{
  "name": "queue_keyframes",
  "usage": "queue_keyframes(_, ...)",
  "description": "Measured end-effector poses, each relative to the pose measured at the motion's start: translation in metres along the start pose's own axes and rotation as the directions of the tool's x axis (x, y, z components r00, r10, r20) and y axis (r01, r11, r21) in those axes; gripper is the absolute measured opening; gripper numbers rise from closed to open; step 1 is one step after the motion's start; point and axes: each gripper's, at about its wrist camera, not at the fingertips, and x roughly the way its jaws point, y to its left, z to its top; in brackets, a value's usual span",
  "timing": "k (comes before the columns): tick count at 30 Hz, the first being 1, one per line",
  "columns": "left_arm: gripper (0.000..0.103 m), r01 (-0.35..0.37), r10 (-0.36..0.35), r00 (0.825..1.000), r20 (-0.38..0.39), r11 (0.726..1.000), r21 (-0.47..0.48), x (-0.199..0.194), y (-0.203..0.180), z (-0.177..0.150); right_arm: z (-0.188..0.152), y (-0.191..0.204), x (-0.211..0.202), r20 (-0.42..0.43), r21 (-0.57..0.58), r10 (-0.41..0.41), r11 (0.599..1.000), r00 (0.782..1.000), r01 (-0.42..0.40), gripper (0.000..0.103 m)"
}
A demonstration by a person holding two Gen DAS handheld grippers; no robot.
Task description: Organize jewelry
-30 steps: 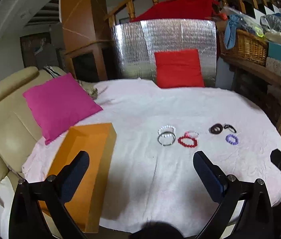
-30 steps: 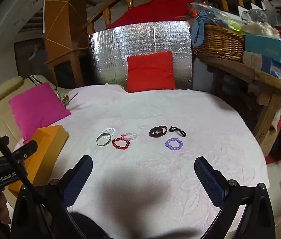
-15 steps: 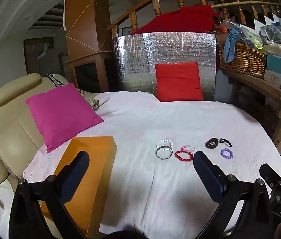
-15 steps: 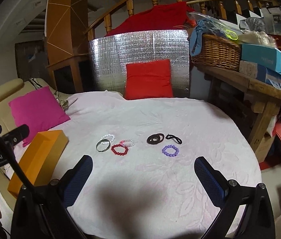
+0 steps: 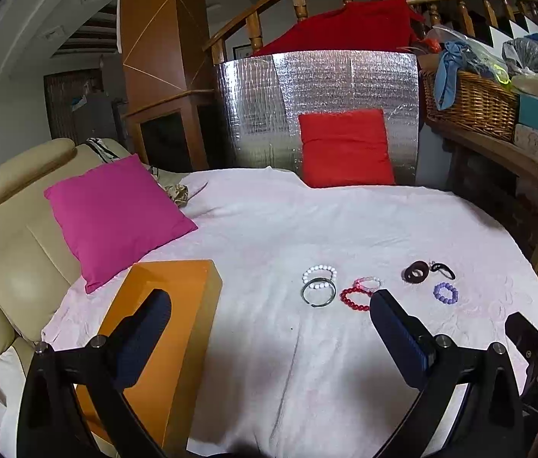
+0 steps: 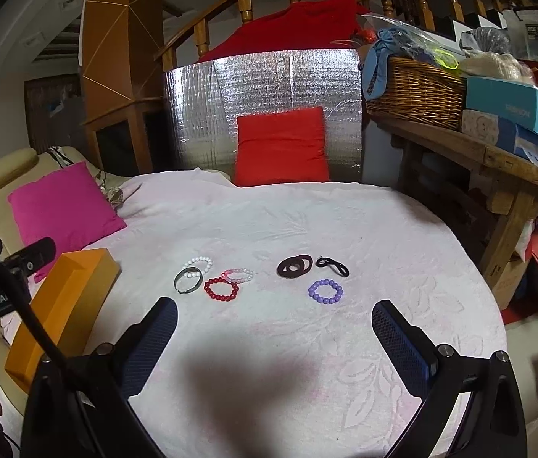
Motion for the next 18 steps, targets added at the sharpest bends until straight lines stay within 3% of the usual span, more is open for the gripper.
queue_keyframes(18,0.103,0.004,-0.004,1.0,-0.03,1.0,0.022,0.013,-0.003,-0.006,-0.006,-0.001,0.011,-0.026,0.022,0.0,1.0,1.0,0.0,0.103)
